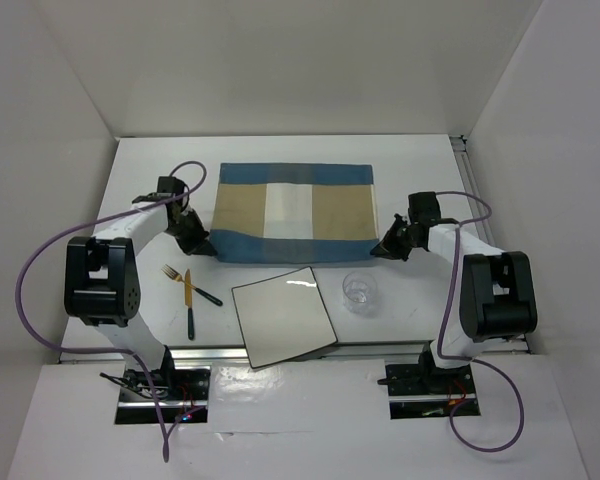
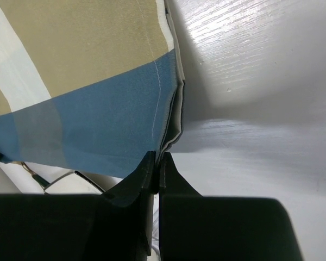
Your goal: Set the dinner table for one person
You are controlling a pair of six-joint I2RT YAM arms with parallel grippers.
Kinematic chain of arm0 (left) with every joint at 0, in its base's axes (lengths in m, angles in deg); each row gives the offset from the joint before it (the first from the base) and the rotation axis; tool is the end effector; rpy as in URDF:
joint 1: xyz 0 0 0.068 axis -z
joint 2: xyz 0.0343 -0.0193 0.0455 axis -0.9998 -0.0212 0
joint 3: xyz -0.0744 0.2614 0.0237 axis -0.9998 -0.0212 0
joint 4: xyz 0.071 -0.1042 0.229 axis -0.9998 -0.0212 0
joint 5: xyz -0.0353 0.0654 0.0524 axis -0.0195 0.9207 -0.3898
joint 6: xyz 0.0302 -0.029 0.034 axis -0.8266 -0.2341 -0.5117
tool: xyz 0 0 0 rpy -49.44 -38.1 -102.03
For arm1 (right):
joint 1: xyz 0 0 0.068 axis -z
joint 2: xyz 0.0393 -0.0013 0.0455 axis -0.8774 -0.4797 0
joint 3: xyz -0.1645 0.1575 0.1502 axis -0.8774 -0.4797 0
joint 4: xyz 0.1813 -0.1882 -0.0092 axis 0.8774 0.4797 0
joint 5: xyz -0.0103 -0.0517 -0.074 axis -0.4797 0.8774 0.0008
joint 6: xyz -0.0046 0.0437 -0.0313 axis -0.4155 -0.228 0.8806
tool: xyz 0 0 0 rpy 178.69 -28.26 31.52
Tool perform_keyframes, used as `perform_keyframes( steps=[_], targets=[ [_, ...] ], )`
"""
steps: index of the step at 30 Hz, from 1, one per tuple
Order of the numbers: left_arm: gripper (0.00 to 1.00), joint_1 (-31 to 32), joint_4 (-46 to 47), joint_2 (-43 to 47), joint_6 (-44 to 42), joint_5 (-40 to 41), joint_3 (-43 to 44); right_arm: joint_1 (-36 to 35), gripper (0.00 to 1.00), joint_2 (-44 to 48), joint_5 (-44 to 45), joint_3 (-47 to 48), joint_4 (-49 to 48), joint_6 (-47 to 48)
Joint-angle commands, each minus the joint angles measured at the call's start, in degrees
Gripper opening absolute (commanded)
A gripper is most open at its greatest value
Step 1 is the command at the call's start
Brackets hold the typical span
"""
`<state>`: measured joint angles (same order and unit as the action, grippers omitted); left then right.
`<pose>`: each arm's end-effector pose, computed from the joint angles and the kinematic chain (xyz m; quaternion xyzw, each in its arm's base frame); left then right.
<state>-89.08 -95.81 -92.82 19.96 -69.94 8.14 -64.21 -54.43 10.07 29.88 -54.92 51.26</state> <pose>0.3359 -0.0068 0.1906 -0.3047 0.9253 -0.1742 0.1438 0.2948 0.0261 0.1713 0.2336 0.9249 0.2304 0.1923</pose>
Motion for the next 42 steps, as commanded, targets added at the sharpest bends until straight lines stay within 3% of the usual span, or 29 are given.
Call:
perform_keyframes(
  steps=[1, 17, 18, 19, 21, 22, 24, 25, 30, 34, 38, 42],
  targets=[
    [0.0, -0.1, -1.3, 2.6, -0.6, 2.9, -1.7, -0.5, 0.0, -0.3, 1.0, 1.3, -1.5, 0.8],
    [0.0, -0.1, -3.9, 3.8, 0.5, 6.1, -4.8, -1.0, 0.0, -1.3, 3.2, 0.1, -2.1, -0.4],
    [0.03, -0.1, -3.9, 3.8, 0.5, 6.1, -4.8, -1.0, 0.02, -0.6, 4.1, 0.1, -1.5, -0.4],
    [0.22, -0.1, -4.4, 3.2, 0.5, 6.7, -4.8, -1.0, 0.08, 0.1, 5.2, -0.5, -1.5, -1.0],
    [0.49, -0.1, -5.0, 3.2, 0.5, 7.2, -3.8, -1.0, 0.44, 0.9, 6.9, -0.5, -0.8, -1.0],
    [0.75, -0.1, -5.5, 3.2, 0.5, 7.2, -3.8, -1.5, 0.61, 1.6, 6.9, 0.2, -0.1, -0.4],
    [0.88, -0.1, -5.6, 3.7, 0.0, 7.2, -3.1, -1.5, 0.78, 2.1, 8.6, 1.4, 1.4, 0.2],
    [0.95, -0.1, -6.1, 3.8, 0.0, 7.2, -2.2, -2.1, 0.79, 2.6, 9.2, 2.1, 2.1, 0.8],
    [0.97, -0.1, -10.5, 4.9, -1.2, 9.2, 3.8, -2.8, 0.8, 6.0, 12.9, 7.7, 7.9, 2.0],
    [0.97, -0.1, -14.0, 6.2, -2.5, 13.1, 11.1, -3.4, 0.79, 14.8, 15.6, 9.6, 12.3, 3.9],
    [0.95, 0.4, -14.5, 6.7, -6.2, 14.3, 18.4, -7.9, 0.78, 21.1, 18.0, 9.6, 19.4, 5.9],
    [0.91, 1.6, -14.5, 1.8, -7.5, 11.8, 20.1, -13.5, 0.8, 25.1, 19.3, 7.5, 26.8, 3.6]
  ],
)
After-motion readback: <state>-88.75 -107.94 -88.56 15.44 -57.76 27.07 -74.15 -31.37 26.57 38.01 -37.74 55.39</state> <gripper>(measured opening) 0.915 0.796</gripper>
